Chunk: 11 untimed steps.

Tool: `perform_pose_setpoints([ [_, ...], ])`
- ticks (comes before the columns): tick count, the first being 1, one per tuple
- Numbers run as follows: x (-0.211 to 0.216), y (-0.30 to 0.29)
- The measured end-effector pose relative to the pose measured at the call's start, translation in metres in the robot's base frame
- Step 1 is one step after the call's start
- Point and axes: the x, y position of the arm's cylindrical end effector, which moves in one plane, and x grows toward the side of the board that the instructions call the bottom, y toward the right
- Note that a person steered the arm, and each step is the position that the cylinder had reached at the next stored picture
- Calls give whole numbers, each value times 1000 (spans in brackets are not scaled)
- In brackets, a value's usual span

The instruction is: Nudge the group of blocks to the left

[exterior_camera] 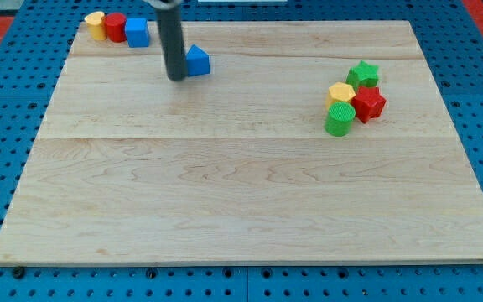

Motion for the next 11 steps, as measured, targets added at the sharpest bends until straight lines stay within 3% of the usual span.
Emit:
perform_pose_setpoints([
  [1, -10, -4],
  [2, -9, 70],
  [4, 40, 220],
  [5, 24, 225],
  [6, -3, 120],
  [7, -75, 83],
  [8, -101, 46],
  [10, -100, -55],
  [11, -77, -73],
])
